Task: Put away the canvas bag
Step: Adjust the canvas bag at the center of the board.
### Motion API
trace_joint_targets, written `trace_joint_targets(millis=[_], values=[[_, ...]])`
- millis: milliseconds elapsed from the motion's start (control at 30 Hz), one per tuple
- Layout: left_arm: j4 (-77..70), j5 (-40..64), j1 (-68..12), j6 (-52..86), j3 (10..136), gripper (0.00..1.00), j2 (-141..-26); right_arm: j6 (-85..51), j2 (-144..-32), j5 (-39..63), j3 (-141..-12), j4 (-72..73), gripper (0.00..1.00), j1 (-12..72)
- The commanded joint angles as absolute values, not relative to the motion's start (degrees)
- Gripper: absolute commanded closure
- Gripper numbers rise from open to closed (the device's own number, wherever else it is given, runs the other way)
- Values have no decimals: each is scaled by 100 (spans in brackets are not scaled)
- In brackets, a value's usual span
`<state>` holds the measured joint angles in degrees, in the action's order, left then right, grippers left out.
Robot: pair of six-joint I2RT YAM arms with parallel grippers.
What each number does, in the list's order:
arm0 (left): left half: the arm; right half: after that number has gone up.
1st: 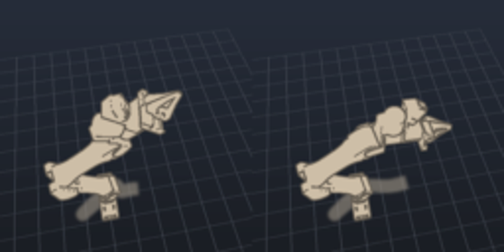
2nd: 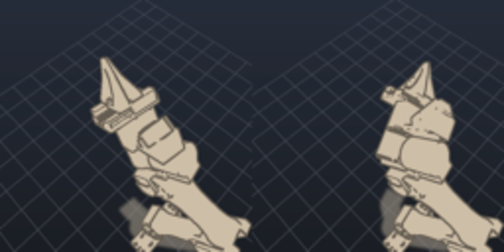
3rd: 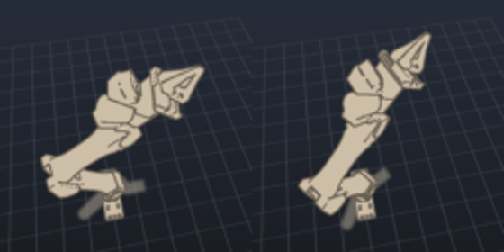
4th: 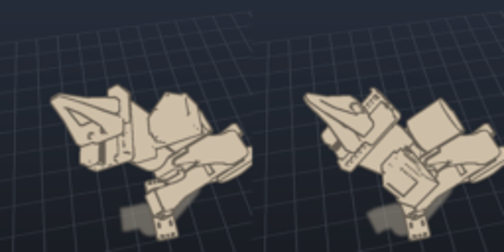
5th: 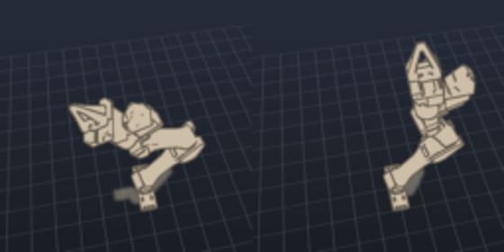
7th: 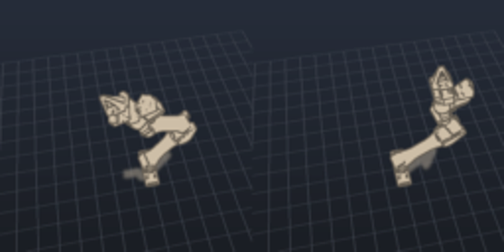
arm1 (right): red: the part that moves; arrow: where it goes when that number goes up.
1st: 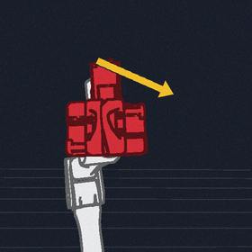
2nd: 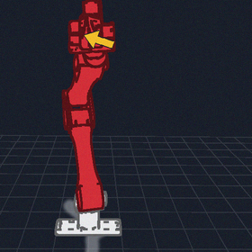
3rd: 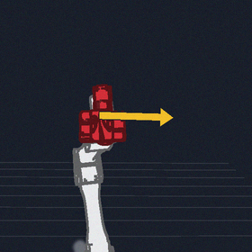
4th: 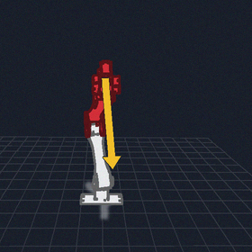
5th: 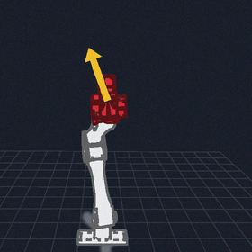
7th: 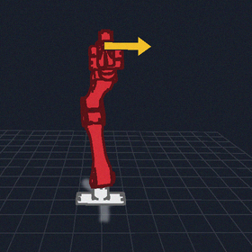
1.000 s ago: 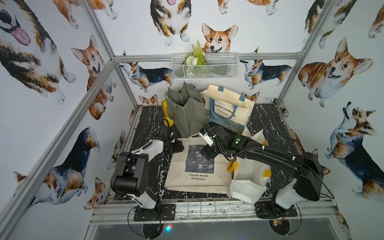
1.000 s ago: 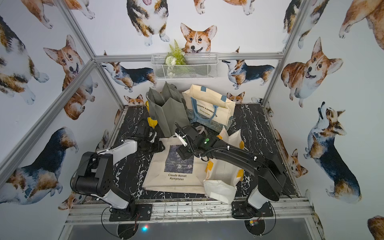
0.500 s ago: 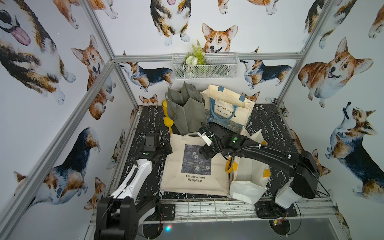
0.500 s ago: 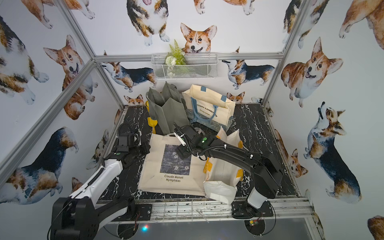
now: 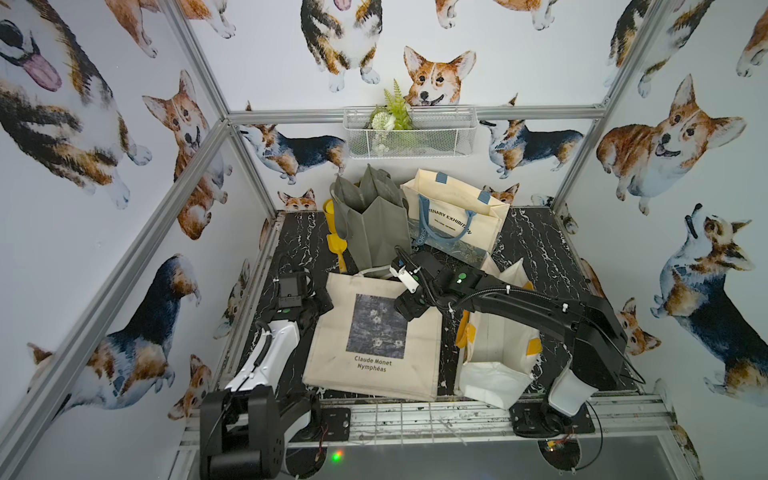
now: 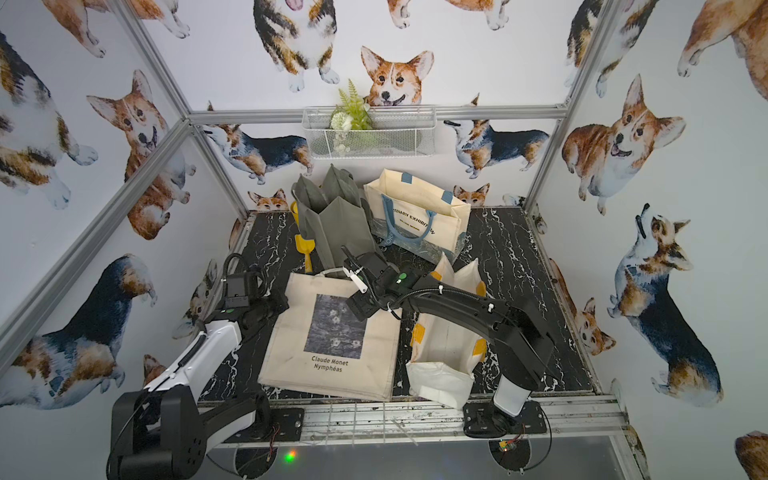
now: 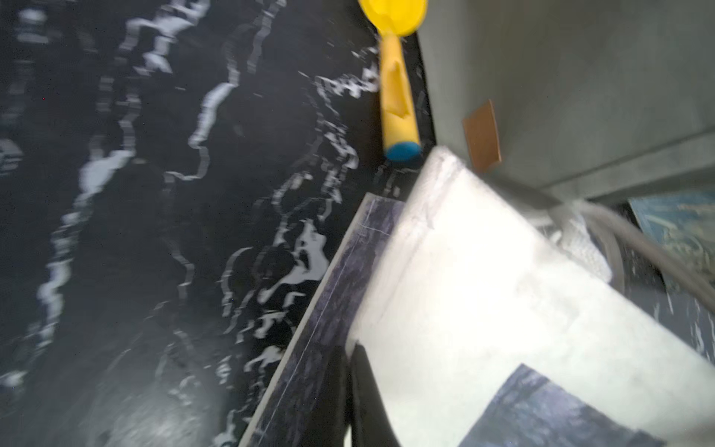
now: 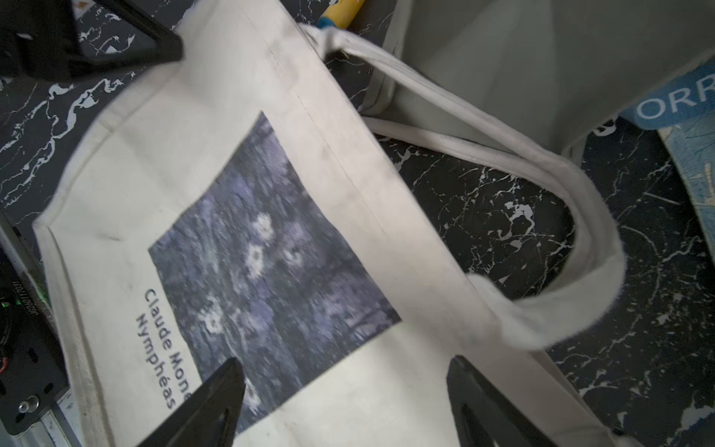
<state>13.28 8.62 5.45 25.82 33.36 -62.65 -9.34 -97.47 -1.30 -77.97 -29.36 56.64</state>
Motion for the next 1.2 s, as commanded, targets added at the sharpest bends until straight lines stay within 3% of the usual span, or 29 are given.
trace_joint_targets(millis=[0,233,400,500,633,833,1033,1167], values=[[1495,107,760,3369,3256,100,-5718,-1068,-9880,-143,-7878,-3090,15,5669],[1832,342,765,4129,2725,100,-5634,-1004,-10461,-22,-8163,-3329,13,5630],[1675,710,765,3684,2657,61,-5651,-1274,-10731,299,-8084,-3148,12,5283],[1650,966,765,3584,2750,53,-5923,-1236,-10932,250,-8180,-3046,12,5182],[1634,1088,761,3576,2856,47,-6167,-1209,-11437,155,-8638,-3193,11,5073],[2402,759,541,2968,3416,38,-5248,-1102,-11739,-270,-9015,-3572,11,5045],[2707,952,-842,2662,3818,35,-5301,-1269,-11386,-399,-8940,-3541,10,5011],[2737,955,-1572,2435,3965,33,-5803,-1850,-11090,84,-8868,-3246,10,4817]])
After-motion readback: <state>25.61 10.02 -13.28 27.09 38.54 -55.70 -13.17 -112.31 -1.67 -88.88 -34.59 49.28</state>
